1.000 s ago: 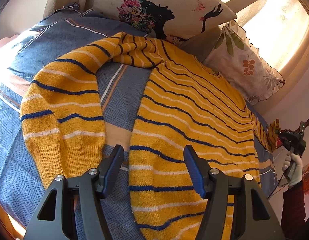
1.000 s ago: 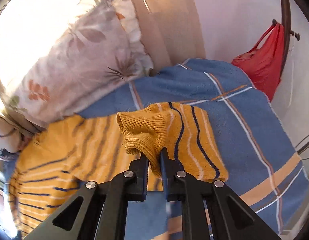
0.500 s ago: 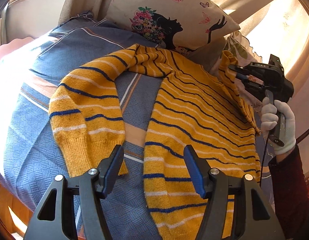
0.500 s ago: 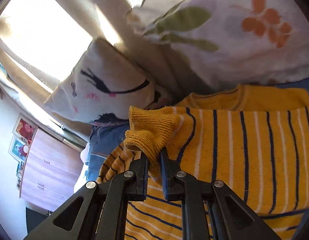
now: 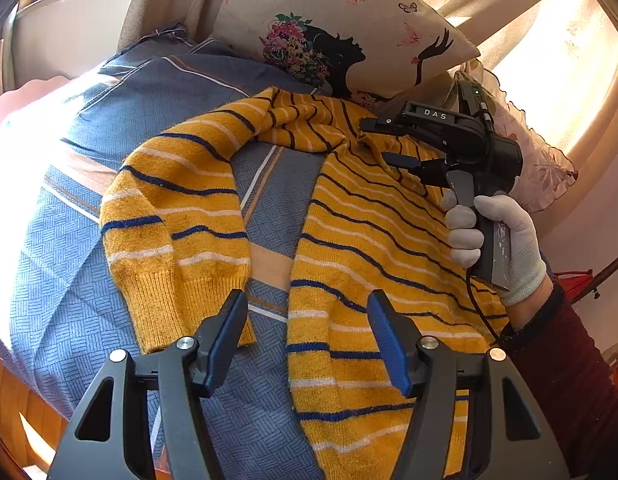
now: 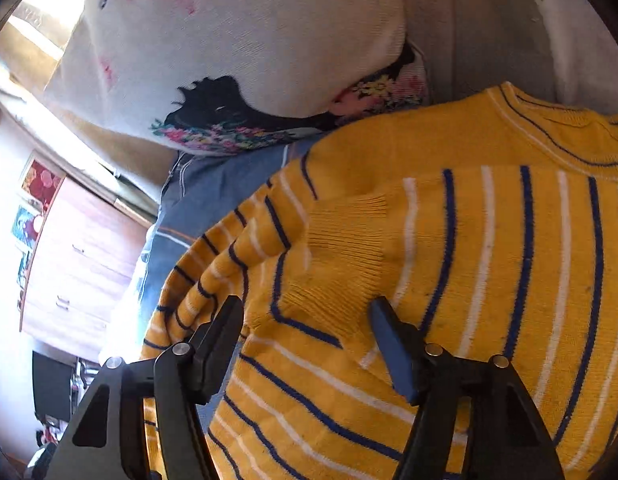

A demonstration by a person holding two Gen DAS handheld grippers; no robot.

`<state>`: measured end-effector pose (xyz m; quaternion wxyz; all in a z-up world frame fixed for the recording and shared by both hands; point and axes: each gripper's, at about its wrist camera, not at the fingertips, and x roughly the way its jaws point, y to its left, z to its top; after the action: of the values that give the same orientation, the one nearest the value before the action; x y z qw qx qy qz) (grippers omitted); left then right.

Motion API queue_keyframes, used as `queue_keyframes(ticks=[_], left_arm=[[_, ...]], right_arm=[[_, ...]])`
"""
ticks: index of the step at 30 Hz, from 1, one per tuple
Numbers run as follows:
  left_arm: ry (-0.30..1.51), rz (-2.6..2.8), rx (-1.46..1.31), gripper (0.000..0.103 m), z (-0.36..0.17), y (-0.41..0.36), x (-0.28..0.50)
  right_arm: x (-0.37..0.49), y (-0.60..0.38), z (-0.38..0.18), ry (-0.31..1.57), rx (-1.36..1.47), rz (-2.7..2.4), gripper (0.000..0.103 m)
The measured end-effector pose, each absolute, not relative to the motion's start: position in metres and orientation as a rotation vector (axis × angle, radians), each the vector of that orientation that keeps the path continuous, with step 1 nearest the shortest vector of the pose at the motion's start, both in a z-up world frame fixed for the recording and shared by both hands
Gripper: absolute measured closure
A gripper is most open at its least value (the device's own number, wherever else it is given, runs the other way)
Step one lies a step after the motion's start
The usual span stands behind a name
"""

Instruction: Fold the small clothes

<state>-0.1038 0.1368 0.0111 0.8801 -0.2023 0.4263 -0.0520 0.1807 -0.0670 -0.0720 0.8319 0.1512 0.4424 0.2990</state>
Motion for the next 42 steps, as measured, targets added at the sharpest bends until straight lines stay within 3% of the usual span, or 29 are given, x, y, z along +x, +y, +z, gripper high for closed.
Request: queue_keyframes(ticks=[6,13,20,24,26,28,34,36,38,42], left_arm=[[0.831,0.047,-0.475,0.041,0.019,0.186,-0.113],[0.798,0.216,-0.568,0.041,0.013,0.242,-0.133],[0.768,0.246,-0.602,0.041,0.016,0.258,-0.144],[0.768,0.225,-0.601,0.040,0.014,0.258,-0.146],[0.773,0.208,-0.602,0.040,0.013,0.256,-0.145],[0.777,0.191,-0.594,0.041,0.014,0.248,-0.141],[0.764,0.138,-0.558,0.040,0.025,0.232,-0.136],[0.759,0.120,-0.549,0.040,0.028,0.228,-0.132],[0.758,0.101,-0.533,0.040,0.030,0.221,-0.129],[0.770,0.058,-0.497,0.040,0.030,0.204,-0.117]], right_arm=[[0.143,-0.062,-0.047,0.895,0.301,0.740,0.032],[0.089,-0.017,-0.064,1.005,0.232,0.924,0.032],[0.032,0.075,-0.103,1.094,-0.043,0.976,0.032],[0.009,0.106,-0.108,1.036,-0.170,0.930,0.032],[-0.002,0.116,-0.109,1.012,-0.213,0.932,0.044],[-0.001,0.118,-0.111,1.034,-0.195,0.956,0.087],[0.027,0.056,-0.053,0.930,0.023,0.927,0.090],[0.037,0.015,-0.019,0.845,0.088,0.878,0.091],[0.046,-0.037,0.012,0.772,0.149,0.807,0.099],[0.064,-0.150,0.047,0.676,0.233,0.562,0.099]])
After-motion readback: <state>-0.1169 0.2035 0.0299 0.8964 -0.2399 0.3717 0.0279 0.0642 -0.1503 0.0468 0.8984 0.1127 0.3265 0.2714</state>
